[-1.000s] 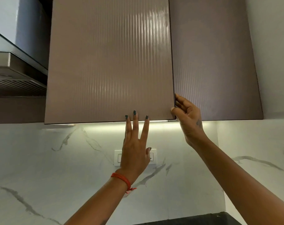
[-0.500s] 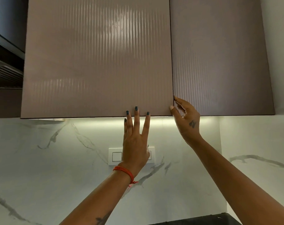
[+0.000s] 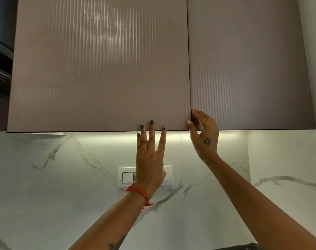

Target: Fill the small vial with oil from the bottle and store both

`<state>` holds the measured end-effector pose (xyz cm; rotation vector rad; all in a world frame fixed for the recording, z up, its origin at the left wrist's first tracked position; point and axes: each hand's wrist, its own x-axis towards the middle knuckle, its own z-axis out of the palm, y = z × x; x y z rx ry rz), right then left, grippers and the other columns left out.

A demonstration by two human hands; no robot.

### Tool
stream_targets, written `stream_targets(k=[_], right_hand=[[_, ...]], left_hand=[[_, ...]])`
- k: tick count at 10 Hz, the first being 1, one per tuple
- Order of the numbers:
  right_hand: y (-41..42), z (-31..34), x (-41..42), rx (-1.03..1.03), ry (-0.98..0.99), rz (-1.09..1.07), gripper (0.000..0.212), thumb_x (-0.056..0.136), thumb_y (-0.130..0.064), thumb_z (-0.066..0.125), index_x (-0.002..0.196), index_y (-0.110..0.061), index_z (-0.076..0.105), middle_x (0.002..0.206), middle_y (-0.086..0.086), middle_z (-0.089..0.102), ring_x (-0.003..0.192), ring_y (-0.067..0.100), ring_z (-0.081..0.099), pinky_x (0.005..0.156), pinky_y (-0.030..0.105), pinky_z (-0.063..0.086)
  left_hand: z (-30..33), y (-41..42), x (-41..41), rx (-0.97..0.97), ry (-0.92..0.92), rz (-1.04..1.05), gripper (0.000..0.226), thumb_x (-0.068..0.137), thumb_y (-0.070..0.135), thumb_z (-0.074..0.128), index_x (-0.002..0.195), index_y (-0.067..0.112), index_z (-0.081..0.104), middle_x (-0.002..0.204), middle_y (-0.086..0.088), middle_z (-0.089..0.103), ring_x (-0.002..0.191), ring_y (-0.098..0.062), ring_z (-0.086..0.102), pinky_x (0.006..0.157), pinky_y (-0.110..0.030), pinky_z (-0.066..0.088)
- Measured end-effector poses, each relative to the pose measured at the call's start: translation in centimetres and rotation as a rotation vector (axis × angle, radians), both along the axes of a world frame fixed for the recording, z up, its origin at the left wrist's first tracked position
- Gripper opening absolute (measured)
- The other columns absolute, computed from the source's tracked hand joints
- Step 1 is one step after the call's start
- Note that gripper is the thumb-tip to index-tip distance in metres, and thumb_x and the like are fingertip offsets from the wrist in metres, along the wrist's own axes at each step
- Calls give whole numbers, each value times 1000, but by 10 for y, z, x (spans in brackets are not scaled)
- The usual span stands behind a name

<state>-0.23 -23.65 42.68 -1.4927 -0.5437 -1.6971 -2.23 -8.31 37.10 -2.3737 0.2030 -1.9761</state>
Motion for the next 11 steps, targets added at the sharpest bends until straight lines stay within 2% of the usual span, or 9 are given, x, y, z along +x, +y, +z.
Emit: stream_targets(k=[1, 2, 3, 5, 7, 8, 10, 11], right_hand=[[3, 1, 7, -1, -1, -18, 38, 83, -24, 58, 116, -4, 62, 114, 14, 64, 104, 23, 56, 87, 13, 36], [4, 1, 12, -5, -25, -54, 37, 82, -21, 60, 116, -4, 63, 113, 13, 64, 104, 23, 56, 87, 14, 37], [5, -1, 18, -1, -82, -101, 37, 81, -18, 64, 115, -3, 63, 112, 13, 65, 104, 14, 50, 89, 10, 33], [7, -3, 28, 4, -132, -116, 37, 81, -15, 65, 115, -3, 63, 112, 14, 65, 105, 17, 52, 92, 13, 36], [5, -5, 32, -1, -167, -125, 36, 82, -14, 66, 117, -5, 62, 114, 11, 64, 108, 13, 51, 94, 9, 35], [5, -5, 29, -18, -157, -129, 36, 83, -14, 65, 118, -5, 61, 115, 10, 64, 109, 13, 49, 95, 9, 35], [2, -5, 7, -160, -31, -268, 44, 89, -27, 58, 126, -4, 54, 125, 13, 59, 116, 26, 51, 100, 26, 38], [5, -9, -5, -279, 74, -376, 68, 92, -52, 37, 142, -7, 32, 146, 12, 38, 136, 26, 32, 111, 30, 17]], left_hand=[[1, 0, 6, -2, -15, 15, 114, 54, 12, 81, 146, 19, 14, 153, -14, 4, 139, -37, -15, 111, -41, -1], [1, 0, 10, -7, -22, 16, 112, 54, 9, 78, 146, 19, 15, 153, -15, 3, 139, -36, -18, 111, -41, -2], [0, 1, 16, -11, -39, 31, 110, 54, 6, 76, 146, 19, 17, 153, -16, 6, 139, -36, -17, 110, -42, -2], [0, -1, 23, -21, -51, 60, 109, 54, 3, 75, 146, 19, 18, 154, -17, 15, 139, -38, -8, 111, -40, -5], [1, -1, 16, 4, -47, 65, 106, 53, 6, 76, 144, 17, 24, 152, -20, 20, 138, -42, 5, 109, -43, 2], [2, -1, 11, 13, -2, 61, 109, 54, 10, 77, 146, 17, 19, 153, -20, 15, 138, -43, 4, 111, -44, 2], [6, 4, -5, 51, 78, -1, 106, 64, 30, 79, 146, 17, 14, 154, -19, 11, 141, -41, 3, 116, -44, 0], [13, 7, -19, -3, 31, -132, 78, 82, 45, 59, 144, 13, 24, 151, -18, 25, 140, -39, 19, 114, -49, 22]])
